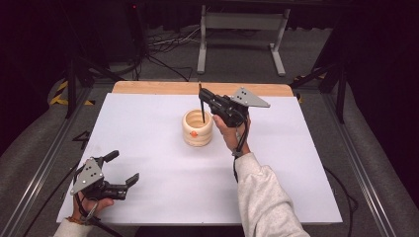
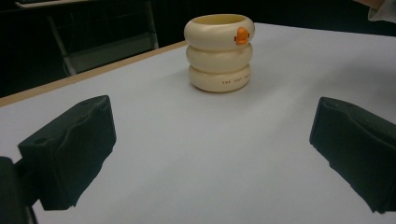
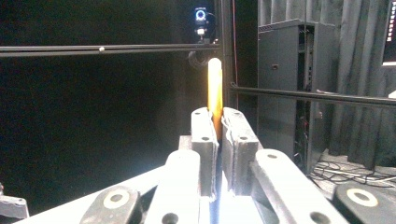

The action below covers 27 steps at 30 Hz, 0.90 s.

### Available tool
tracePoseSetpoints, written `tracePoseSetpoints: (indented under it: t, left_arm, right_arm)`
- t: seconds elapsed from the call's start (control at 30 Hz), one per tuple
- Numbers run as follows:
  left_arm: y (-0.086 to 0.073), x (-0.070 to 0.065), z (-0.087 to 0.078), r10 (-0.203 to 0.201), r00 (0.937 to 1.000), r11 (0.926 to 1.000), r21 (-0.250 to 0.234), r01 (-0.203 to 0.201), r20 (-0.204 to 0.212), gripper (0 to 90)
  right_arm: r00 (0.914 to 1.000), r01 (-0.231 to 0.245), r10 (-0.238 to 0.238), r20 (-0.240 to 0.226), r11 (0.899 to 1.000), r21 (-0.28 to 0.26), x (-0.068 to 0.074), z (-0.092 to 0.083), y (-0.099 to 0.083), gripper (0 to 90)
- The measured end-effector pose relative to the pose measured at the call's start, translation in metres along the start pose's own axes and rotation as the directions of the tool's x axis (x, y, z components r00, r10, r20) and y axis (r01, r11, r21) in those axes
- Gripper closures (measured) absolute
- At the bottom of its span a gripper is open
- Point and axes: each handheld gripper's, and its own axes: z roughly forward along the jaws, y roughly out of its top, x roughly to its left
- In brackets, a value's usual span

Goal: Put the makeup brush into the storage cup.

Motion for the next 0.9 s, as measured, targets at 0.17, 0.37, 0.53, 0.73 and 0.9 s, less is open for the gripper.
tracePoseSetpoints:
  t: [0.17, 0.37, 0.53, 0.73, 0.9]
  left_arm:
    - [-0.001, -0.001, -0.003, 0.002, 1.0, 1.0, 0.0, -0.002, 0.0, 1.5]
    - [0.0, -0.001, -0.005, 0.004, 0.9999, 1.0, -0.006, -0.004, -0.011, 1.4]
    - [0.0, -0.002, -0.005, 0.012, 0.9999, 0.9999, -0.007, -0.012, -0.007, 1.1]
    - [0.0, -0.002, -0.006, 0.005, 0.9999, 1.0, -0.006, -0.005, -0.01, 1.1]
    - [0.0, -0.002, -0.006, 0.01, 0.9999, 0.9999, 0.002, -0.01, -0.007, 1.1]
  right_arm:
    - [1.0, -0.008, 0.008, 0.003, 1.0, 0.002, -0.002, 0.003, -0.004, 84.5]
    - [0.9999, -0.015, 0.015, 0.007, 1.0, 0.006, -0.003, 0.006, -0.008, 84.5]
    - [0.9998, -0.011, 0.011, 0.015, 1.0, 0.006, -0.005, 0.007, -0.013, 84.5]
    - [0.9997, -0.019, 0.018, 0.013, 1.0, 0.023, -0.004, 0.011, -0.022, 84.5]
    - [0.9998, -0.013, 0.012, 0.018, 0.999, 0.04, -0.002, 0.011, -0.03, 84.4]
